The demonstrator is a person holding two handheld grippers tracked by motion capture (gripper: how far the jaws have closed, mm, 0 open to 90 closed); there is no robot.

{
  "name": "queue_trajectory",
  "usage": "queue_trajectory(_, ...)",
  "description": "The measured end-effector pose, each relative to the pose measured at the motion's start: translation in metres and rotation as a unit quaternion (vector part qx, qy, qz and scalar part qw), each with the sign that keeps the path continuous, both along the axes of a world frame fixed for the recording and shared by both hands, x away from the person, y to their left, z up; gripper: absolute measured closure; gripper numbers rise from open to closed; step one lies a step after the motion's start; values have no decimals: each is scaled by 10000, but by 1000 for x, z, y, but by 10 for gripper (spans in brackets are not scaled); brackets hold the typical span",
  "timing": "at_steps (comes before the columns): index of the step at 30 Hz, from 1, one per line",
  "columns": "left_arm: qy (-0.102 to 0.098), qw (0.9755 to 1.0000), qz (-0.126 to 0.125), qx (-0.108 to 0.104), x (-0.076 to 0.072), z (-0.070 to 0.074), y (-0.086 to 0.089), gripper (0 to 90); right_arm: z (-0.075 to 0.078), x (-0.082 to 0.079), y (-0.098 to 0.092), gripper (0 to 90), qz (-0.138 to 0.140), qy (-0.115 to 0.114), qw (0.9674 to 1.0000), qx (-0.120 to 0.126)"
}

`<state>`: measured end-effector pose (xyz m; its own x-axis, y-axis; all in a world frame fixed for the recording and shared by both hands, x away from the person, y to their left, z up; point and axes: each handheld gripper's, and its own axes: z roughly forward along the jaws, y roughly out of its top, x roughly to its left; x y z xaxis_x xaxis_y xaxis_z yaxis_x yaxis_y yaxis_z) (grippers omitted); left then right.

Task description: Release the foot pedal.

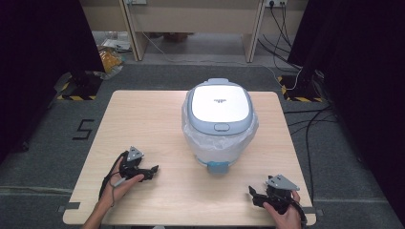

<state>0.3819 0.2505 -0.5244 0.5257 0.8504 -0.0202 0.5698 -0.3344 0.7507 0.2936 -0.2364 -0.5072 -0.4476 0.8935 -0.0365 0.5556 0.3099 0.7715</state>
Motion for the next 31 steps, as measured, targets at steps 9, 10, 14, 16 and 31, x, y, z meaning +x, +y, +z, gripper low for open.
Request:
queue_trajectory(9, -3, 10000, 3, -1, 0, 0, 0, 142, -12, -8, -6, 156, -66, 188, 9998, -53)
queue_trajectory(10, -2, 10000, 2, 0, 0, 0, 0, 142, -12, -9, -7, 155, -56, 220, 9997, -4)
queue_trajectory(14, -3, 10000, 2, 2, 0, 0, 0, 142, -15, -14, -9, 145, -38, 142, 9999, 91)
queue_trajectory(16, -4, 10000, 3, 2, 0, 0, 0, 142, -18, -16, -10, 141, -27, 3, 9999, 134)
queue_trajectory(31, -11, 10000, 3, 4, 0, 0, 0, 142, -20, -19, -10, 124, -10, -50, 9998, 172)
